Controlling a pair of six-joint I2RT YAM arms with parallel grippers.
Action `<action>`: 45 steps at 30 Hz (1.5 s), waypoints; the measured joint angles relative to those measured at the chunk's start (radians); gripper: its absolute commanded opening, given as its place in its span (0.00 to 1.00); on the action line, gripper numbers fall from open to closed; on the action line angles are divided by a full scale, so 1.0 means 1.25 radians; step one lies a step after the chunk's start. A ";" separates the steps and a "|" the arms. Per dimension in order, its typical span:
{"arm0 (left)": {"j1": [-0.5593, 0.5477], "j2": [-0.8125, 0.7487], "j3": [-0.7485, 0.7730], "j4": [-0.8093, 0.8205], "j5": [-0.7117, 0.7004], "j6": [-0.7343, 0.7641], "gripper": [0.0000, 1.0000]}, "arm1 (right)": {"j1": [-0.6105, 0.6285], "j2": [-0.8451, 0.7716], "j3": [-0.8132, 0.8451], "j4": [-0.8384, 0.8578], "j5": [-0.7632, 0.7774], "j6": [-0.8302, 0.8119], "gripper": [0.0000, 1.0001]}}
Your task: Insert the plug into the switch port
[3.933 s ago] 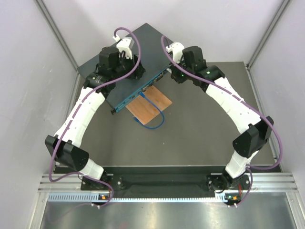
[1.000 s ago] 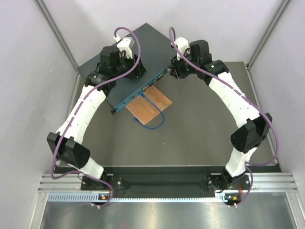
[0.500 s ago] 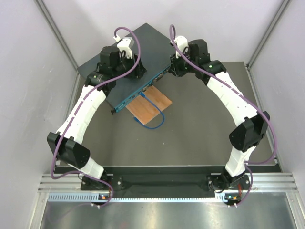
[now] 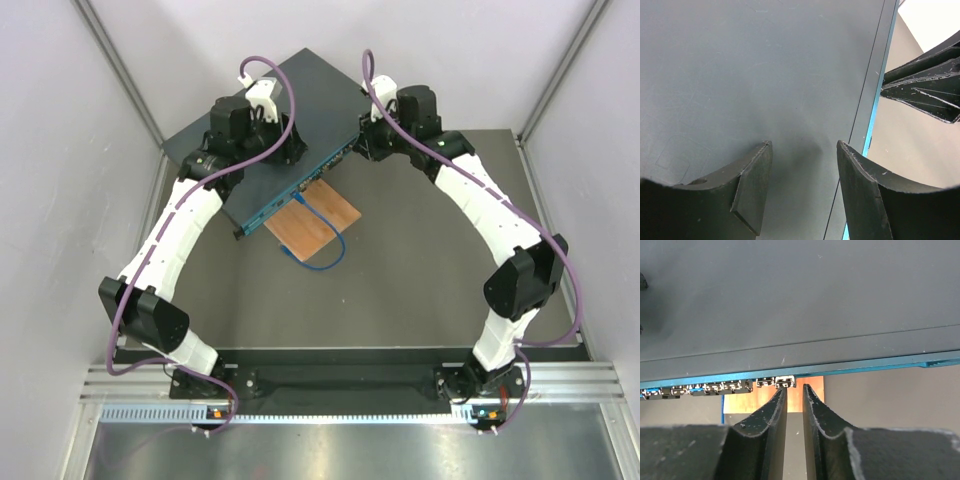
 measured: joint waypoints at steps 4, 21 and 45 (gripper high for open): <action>0.002 0.004 0.000 0.005 0.001 -0.001 0.59 | 0.001 0.000 0.000 0.001 -0.001 0.005 0.14; 0.014 0.018 0.004 0.030 0.020 -0.018 0.59 | 0.002 0.029 0.043 -0.019 -0.012 0.026 0.05; 0.101 0.001 0.005 0.024 0.117 -0.012 0.93 | -0.112 -0.150 -0.172 0.072 -0.124 -0.041 0.67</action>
